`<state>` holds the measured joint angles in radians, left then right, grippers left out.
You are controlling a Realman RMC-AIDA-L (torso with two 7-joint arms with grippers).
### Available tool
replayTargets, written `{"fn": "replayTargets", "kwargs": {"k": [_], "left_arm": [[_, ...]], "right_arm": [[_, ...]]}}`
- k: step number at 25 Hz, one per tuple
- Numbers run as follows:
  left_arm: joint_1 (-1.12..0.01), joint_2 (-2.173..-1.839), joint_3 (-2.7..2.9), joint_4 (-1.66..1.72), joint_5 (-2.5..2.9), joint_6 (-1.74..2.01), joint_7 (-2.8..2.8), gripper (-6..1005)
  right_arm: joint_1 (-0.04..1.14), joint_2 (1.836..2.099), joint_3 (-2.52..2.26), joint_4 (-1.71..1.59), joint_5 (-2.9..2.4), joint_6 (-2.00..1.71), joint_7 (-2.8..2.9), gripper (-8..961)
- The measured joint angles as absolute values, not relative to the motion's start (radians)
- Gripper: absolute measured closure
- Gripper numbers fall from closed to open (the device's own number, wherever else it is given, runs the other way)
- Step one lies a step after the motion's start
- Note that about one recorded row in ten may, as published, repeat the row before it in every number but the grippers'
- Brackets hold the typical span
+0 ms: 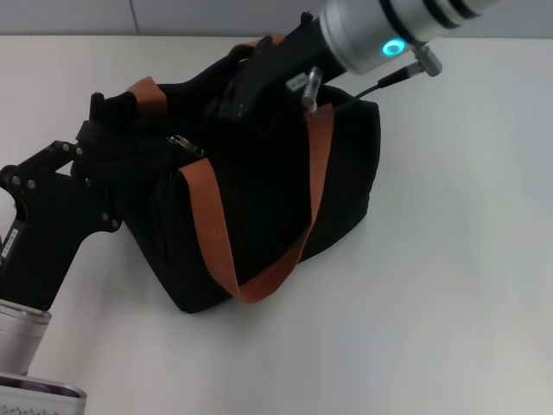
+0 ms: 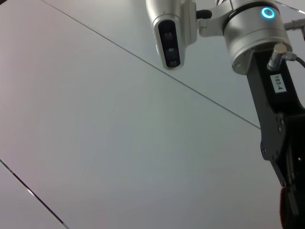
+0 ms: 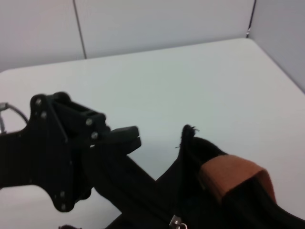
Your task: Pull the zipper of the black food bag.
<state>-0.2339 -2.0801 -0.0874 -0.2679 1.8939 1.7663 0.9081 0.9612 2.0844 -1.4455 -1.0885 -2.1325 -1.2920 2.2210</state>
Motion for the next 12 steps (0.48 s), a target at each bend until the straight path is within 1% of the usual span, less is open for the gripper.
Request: {"fn": "replayTargets", "kwargs": {"k": [3,10,12], "left_arm": [[-0.233,-2.080,-0.087,-0.270,1.897,1.764,0.908,889],[-0.231,-2.080,-0.087,-0.271,1.898,1.758,0.908,888],[-0.228,-2.080,-0.087,-0.272,1.895,1.753,0.908,887]], "right_arm": [[0.964,2.082,-1.385,-1.095,-2.115,-1.337,2.284,937],[1.032,2.078,-1.300,-1.067,-2.112,-1.463,2.394,899],[1.040,2.078,-1.303,-1.055,-2.113,-1.463,2.401,873]]}}
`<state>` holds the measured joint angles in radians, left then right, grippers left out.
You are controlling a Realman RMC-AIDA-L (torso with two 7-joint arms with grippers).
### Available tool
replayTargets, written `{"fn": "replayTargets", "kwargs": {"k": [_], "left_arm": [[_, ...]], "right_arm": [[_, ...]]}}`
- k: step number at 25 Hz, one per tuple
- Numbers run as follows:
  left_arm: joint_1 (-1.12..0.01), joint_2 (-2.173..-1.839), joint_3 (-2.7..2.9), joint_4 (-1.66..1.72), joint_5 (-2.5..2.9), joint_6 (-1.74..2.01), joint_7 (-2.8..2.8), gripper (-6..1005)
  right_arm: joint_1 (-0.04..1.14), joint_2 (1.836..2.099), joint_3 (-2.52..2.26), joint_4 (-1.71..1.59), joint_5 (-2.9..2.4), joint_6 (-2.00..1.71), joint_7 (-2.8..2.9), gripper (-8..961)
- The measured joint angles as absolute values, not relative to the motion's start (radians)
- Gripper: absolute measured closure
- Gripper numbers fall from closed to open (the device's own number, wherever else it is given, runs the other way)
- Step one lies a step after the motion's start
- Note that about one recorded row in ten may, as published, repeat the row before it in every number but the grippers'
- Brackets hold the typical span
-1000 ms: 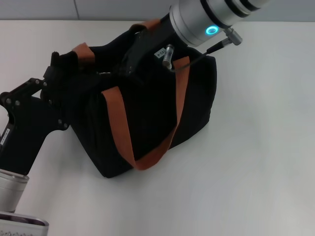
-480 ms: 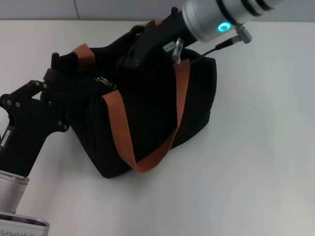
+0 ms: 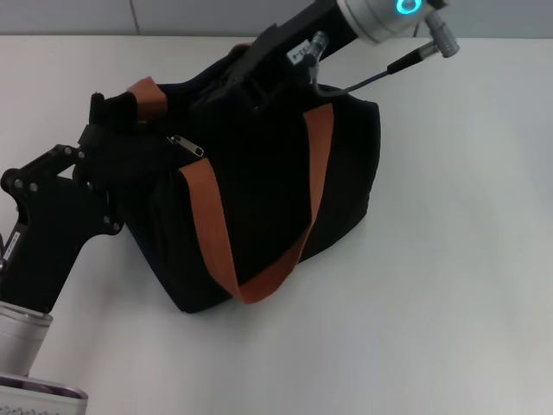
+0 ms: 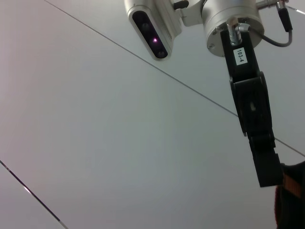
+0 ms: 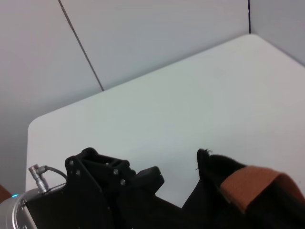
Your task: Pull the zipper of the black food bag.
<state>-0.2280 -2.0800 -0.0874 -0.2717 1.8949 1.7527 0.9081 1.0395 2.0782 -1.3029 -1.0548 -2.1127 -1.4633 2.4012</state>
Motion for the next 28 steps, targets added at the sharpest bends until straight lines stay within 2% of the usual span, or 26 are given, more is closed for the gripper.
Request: {"fn": "replayTargets", "kwargs": {"k": [10,12,23,28], "left_arm": [[-0.216,-2.080,-0.088,-0.284,1.892,1.727,0.908,886],[-0.212,-2.080,-0.087,-0.284,1.892,1.715,0.908,886],[-0.191,-2.080,-0.087,-0.287,1.891,1.694,0.908,884],[-0.186,-2.080,-0.087,-0.287,1.892,1.696,0.908,884]], "right_arm": [[1.092,2.086,-1.310,-0.943,-2.114,-1.444,2.401,741],[1.093,2.087,-1.319,-0.936,-2.112,-1.429,2.398,690],[1.096,2.088,-1.379,-0.918,-2.113,-1.363,2.397,663],[1.093,2.088,-1.398,-0.915,-2.108,-1.335,2.397,606]]}}
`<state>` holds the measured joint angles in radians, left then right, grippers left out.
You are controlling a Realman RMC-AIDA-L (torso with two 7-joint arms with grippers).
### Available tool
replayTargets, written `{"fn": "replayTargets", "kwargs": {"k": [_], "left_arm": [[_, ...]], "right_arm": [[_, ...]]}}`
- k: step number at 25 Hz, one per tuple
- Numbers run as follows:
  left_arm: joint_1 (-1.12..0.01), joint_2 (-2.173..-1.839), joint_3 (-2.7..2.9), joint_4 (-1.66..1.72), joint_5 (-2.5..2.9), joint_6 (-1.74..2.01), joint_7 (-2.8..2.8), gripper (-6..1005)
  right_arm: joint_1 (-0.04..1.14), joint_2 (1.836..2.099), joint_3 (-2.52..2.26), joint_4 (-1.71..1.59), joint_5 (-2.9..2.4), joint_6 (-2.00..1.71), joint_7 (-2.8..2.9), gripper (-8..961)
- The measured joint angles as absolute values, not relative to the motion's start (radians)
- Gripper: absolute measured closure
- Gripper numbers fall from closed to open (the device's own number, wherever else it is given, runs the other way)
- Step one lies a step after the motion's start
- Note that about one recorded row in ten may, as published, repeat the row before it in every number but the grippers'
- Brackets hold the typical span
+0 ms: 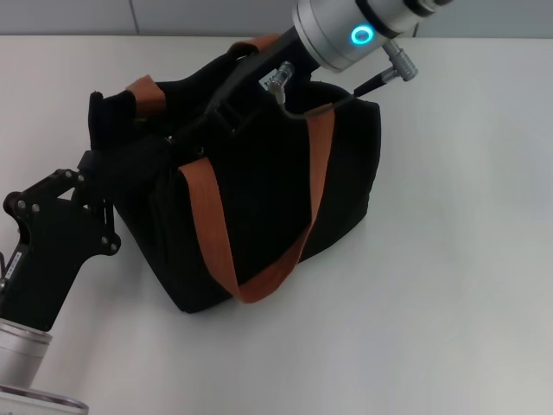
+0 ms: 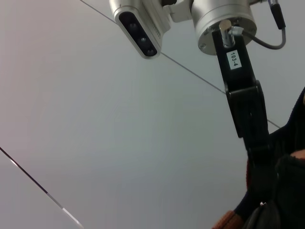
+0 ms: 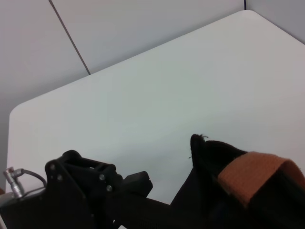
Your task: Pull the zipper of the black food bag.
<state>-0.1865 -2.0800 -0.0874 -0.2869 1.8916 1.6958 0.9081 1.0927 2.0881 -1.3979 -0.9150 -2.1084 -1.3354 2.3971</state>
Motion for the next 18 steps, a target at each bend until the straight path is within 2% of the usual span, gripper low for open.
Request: {"fn": "replayTargets", "kwargs": {"k": [17,18], "left_arm": [[-0.179,-2.080,-0.087,-0.290,1.897,1.701,0.908,881],[-0.179,-2.080,-0.087,-0.290,1.897,1.701,0.908,881]], "right_arm": [[1.091,2.092,-1.516,-0.882,-2.054,-1.223,2.397,568],[1.090,2.092,-1.516,-0.882,-2.054,-1.223,2.397,541]]}}
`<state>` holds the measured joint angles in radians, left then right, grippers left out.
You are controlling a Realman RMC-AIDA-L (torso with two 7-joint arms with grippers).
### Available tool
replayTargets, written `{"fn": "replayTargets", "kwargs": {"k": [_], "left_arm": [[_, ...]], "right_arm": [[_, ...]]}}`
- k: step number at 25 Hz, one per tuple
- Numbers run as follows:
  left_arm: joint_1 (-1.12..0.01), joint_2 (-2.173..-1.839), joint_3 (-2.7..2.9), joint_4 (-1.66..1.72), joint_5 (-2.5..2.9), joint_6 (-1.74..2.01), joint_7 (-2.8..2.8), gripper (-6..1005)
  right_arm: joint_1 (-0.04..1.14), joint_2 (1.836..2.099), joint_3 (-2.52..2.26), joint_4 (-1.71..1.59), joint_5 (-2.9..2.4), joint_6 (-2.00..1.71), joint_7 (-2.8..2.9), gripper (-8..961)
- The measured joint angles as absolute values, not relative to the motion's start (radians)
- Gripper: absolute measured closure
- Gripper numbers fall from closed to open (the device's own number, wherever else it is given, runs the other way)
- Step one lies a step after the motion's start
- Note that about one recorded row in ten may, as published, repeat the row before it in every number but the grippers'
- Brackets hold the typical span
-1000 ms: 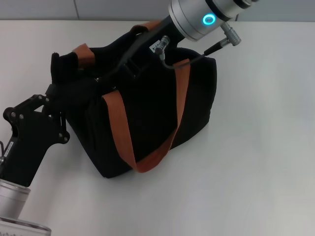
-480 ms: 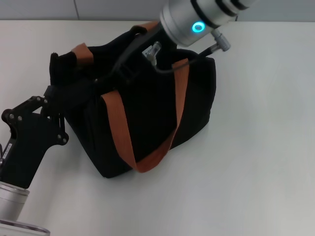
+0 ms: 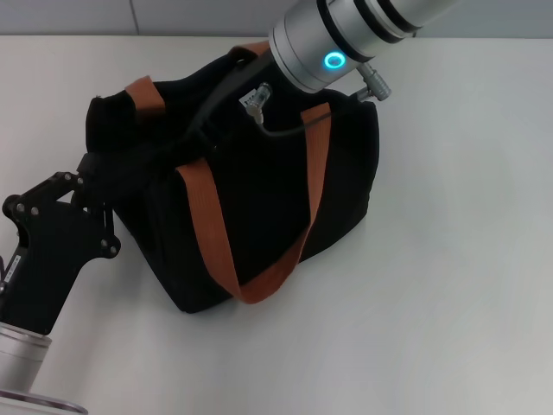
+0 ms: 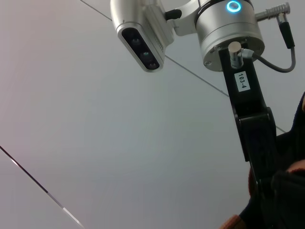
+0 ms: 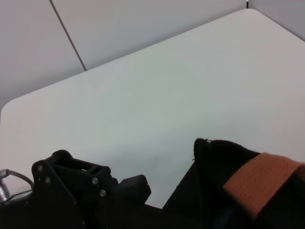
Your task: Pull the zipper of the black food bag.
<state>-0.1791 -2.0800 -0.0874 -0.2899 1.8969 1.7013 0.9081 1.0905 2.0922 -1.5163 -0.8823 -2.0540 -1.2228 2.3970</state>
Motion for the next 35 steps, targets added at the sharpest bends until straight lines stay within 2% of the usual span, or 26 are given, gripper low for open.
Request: {"fn": "replayTargets", "kwargs": {"k": [2,13,18,29,32,35], "left_arm": [[-0.179,-2.080,-0.087,-0.290,1.897,1.701,0.908,881],[-0.180,-2.080,-0.087,-0.290,1.899,1.704,0.908,879],[-0.180,-2.080,-0.088,-0.291,1.898,1.711,0.908,878],[-0.181,-2.080,-0.089,-0.290,1.897,1.716,0.908,877],[-0.183,-2.080,-0.090,-0.290,1.897,1.716,0.908,877],[-0.184,-2.080,-0.089,-0.290,1.897,1.715,0.908,876]], "right_arm": [[1.091,2.092,-1.517,-0.879,-2.054,-1.222,2.397,488],[1.097,2.089,-1.517,-0.867,-2.070,-1.221,2.404,563],[1.104,2.091,-1.519,-0.874,-2.107,-1.224,2.404,676],[1.105,2.088,-1.521,-0.893,-2.121,-1.241,2.386,828],[1.106,2.088,-1.522,-0.895,-2.121,-1.243,2.385,955],[1.106,2.088,-1.522,-0.900,-2.121,-1.249,2.380,953]]}}
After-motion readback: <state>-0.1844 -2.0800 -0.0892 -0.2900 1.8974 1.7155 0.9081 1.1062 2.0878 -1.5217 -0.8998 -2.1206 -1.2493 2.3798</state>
